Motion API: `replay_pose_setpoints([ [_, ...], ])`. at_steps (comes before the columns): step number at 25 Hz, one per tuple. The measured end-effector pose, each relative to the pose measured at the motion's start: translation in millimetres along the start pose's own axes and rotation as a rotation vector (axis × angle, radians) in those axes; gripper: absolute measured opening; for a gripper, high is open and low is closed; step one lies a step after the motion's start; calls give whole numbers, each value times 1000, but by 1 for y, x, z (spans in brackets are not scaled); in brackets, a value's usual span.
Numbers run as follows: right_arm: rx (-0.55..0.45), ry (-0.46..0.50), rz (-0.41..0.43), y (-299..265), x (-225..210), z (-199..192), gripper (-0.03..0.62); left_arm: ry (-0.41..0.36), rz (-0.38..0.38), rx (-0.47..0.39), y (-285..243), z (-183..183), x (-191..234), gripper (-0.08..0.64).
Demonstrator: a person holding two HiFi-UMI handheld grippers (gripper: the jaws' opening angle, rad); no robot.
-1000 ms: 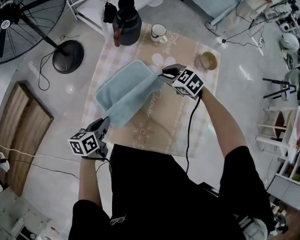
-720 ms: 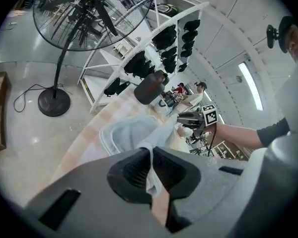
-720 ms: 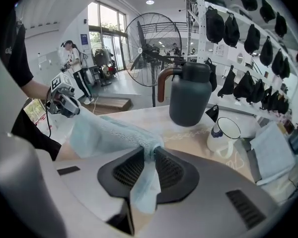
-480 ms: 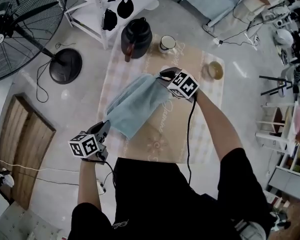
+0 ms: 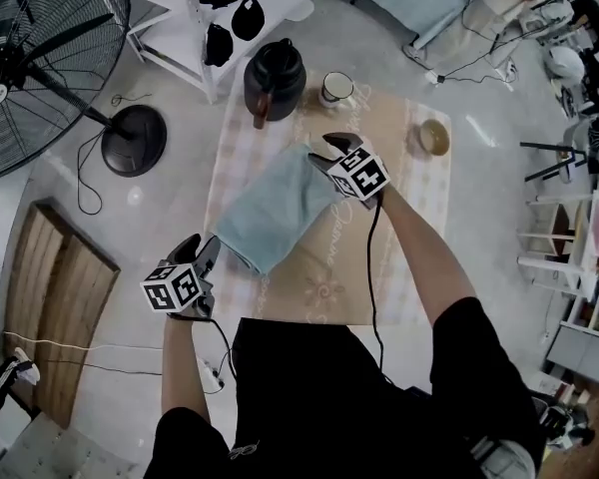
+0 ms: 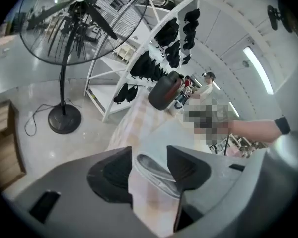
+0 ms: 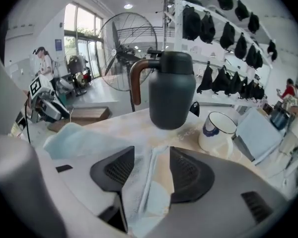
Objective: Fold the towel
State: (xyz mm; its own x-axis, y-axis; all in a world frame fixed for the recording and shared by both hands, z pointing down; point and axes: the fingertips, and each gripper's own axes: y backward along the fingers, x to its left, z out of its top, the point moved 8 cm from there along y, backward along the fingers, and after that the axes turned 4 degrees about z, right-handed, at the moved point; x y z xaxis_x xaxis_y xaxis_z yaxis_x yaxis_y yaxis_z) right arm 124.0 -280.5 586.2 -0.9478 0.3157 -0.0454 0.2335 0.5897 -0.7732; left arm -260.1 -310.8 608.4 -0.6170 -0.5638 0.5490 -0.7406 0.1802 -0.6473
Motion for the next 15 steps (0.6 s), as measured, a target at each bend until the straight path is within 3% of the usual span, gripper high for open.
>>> replay_pose_setpoints([
  [5,-203,-201,-32,45,27,-20,210,-118,10,5,13,-1,-13,210],
  [10,-316,-213,-142,104,78,-50,221,-222,-33,-25,18,-7,-58,210],
  [15,-387,-255,-196,152,119,-75,222,-318,-92,-28,7,-16,-108,210],
])
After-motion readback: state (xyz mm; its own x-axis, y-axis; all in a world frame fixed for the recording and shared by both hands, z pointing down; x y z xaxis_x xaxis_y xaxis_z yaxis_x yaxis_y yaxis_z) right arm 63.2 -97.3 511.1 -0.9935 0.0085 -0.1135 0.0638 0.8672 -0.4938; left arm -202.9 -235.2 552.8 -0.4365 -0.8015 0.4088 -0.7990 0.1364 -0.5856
